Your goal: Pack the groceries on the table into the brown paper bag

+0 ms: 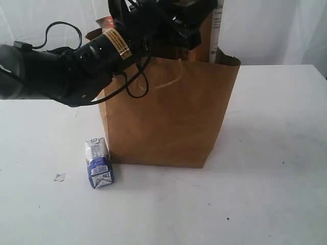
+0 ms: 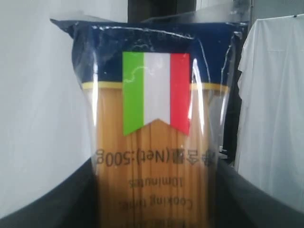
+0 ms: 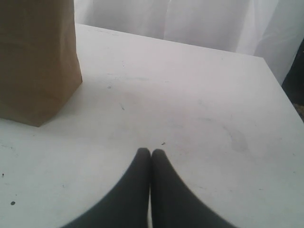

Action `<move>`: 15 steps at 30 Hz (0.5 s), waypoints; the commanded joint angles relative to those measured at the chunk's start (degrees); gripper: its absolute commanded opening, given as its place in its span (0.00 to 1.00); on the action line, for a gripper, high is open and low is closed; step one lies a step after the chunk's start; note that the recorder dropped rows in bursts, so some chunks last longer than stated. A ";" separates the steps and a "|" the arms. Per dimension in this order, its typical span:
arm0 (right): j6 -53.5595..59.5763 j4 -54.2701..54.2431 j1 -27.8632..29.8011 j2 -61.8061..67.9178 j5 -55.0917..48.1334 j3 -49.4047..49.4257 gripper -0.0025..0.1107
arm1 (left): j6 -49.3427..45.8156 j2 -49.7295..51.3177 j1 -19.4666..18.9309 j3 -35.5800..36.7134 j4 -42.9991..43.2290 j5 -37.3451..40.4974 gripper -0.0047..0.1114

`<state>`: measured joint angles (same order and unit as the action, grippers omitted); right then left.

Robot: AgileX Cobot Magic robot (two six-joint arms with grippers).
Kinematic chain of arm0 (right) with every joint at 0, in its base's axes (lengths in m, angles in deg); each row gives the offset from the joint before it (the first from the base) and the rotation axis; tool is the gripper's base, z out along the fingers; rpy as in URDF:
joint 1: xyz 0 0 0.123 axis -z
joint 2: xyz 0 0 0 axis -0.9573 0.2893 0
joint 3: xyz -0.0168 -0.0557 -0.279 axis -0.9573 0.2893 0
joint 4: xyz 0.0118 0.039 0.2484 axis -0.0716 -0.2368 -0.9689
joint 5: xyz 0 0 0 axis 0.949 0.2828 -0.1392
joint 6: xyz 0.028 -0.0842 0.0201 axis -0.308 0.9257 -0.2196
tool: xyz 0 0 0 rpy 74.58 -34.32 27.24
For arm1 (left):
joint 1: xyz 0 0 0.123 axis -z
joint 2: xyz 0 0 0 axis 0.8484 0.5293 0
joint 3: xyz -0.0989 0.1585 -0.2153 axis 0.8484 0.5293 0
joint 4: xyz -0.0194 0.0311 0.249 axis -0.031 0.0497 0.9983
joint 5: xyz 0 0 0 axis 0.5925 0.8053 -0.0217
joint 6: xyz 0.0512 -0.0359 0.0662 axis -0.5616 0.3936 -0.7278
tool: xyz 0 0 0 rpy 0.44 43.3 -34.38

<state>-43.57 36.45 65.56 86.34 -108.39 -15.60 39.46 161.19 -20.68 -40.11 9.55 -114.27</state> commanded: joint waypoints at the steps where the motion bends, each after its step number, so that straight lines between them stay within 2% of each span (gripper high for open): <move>1: -0.20 0.21 0.25 -0.35 0.13 0.29 0.02 | 0.28 -2.17 -0.06 -0.36 -0.61 -2.09 0.55; 5: -0.20 0.21 0.25 -0.35 0.13 0.29 0.02 | 0.28 -3.85 -0.65 -0.11 0.39 -2.09 0.55; 10: -0.20 0.21 0.25 -0.35 0.13 0.29 0.02 | -2.75 -7.71 -1.40 5.16 -1.13 0.14 0.55; 15: -0.20 0.21 0.25 -0.35 0.13 0.29 0.02 | -2.75 -8.35 -2.42 7.03 -2.16 0.48 0.55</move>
<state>-43.57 36.45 65.56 86.34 -108.39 -15.60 37.22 153.82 -22.78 -33.49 8.35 -113.04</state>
